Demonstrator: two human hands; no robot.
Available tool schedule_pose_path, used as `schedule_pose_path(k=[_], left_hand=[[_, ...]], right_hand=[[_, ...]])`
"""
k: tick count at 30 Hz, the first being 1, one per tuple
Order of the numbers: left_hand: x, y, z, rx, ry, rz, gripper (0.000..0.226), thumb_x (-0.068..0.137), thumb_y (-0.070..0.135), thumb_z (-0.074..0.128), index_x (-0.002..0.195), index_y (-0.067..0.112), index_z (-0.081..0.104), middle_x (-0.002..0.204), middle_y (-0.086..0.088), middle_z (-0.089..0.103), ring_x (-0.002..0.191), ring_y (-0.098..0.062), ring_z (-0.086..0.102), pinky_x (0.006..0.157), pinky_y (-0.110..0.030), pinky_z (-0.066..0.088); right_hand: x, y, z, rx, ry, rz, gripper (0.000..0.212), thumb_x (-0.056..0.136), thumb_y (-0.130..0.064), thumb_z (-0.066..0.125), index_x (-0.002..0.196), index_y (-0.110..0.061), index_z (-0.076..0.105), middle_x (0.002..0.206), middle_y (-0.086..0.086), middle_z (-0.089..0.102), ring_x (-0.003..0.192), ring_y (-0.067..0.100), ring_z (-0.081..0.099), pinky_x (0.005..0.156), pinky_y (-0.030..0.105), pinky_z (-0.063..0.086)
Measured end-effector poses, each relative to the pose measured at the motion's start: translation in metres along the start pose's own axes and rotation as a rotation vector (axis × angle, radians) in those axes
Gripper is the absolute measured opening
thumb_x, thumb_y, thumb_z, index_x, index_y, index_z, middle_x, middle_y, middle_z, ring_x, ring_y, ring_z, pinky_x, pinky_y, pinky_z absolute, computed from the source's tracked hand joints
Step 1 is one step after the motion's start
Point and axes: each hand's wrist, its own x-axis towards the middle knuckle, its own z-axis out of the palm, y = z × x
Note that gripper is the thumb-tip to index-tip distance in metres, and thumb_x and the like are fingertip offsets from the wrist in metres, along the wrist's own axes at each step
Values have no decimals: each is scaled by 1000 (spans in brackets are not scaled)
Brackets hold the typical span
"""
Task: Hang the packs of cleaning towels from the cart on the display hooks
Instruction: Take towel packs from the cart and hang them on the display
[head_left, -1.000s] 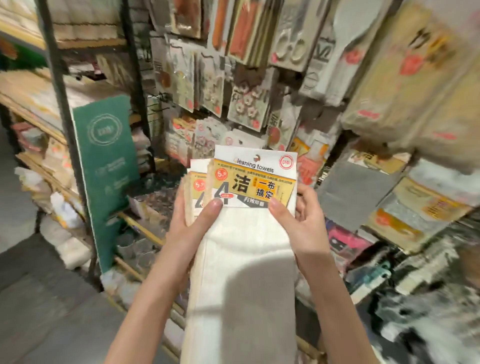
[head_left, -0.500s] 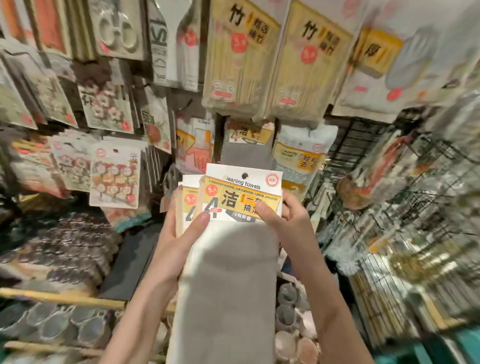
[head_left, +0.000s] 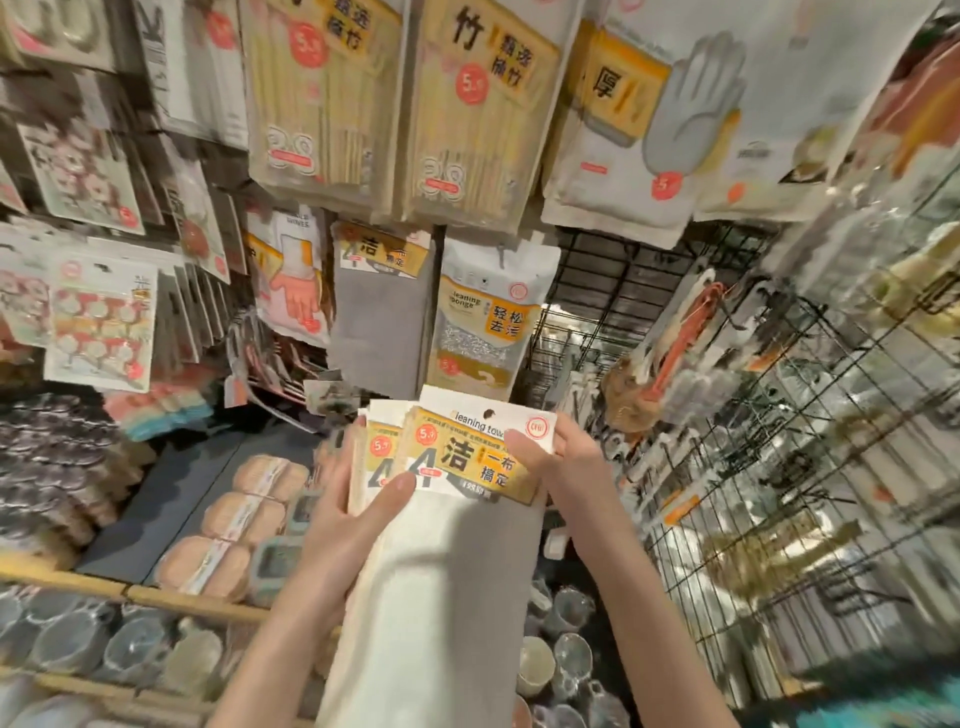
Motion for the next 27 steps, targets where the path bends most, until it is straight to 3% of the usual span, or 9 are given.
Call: schedule_pose_path(k=[2,6,9,11,16,20,23,25,27], left_hand=[[1,-6,14,-11,8,-14,76,69,38,72,138,46,42,108,16,71,100,-6,67,93,-31,52],[12,-19,25,-66,-7,-89,82,64,44,72,139,49,40,121,8,67,108,-17,65,100,-47,47],[20,-32,29,-36,1,-83,67,66,51,67,124,67,40,112,35,61,95,7,65,77,-17,54],[24,-38,29,13,12,-69,60,79,44,64,127,66,35,96,54,52,82,28,54,62,-1,45],[41,-47,20,21,20,-58,64,88,27,64,137,55,33,130,17,59,114,-1,57,99,-29,44],[47,-48,7,136,60,11,65,89,27,64,139,54,30,145,16,44,132,-6,42,112,-38,33],[54,-46,-3,138,132,18,67,90,28,63,141,54,29,123,33,54,110,11,52,88,-17,45],[58,-44,-9,147,188,23,66,90,26,62,141,52,29,101,46,56,90,25,52,69,-6,42],[60,-42,-14,167,230,22,65,91,28,62,138,57,29,94,50,54,84,30,50,68,-7,40]], right_hand=[[4,7,-12,21,0,25,18,85,-12,67,102,-12,62,99,6,73,88,21,71,75,32,57],[9,20,-29,-38,94,-9,15,82,-13,71,93,-14,61,89,3,74,78,15,72,62,26,56],[11,33,-35,-81,171,12,17,79,-18,74,90,-17,62,81,-5,72,70,5,69,59,22,54],[14,40,-38,-69,220,47,18,77,-18,76,87,-22,62,78,-11,69,66,-1,66,59,19,53],[26,56,-45,-21,305,40,19,79,-10,75,85,-21,61,80,-8,66,61,-3,64,50,11,48],[34,73,-47,24,340,54,20,81,-6,71,86,-21,60,91,5,68,80,12,68,68,28,57],[50,84,-52,39,375,92,18,81,-5,71,86,-19,59,96,11,68,93,29,66,78,41,56],[65,91,-54,34,399,119,20,81,-7,72,87,-19,58,93,7,67,93,28,65,71,35,57],[80,98,-56,35,418,150,24,80,-8,73,88,-23,55,85,-3,63,86,21,64,57,22,53]])
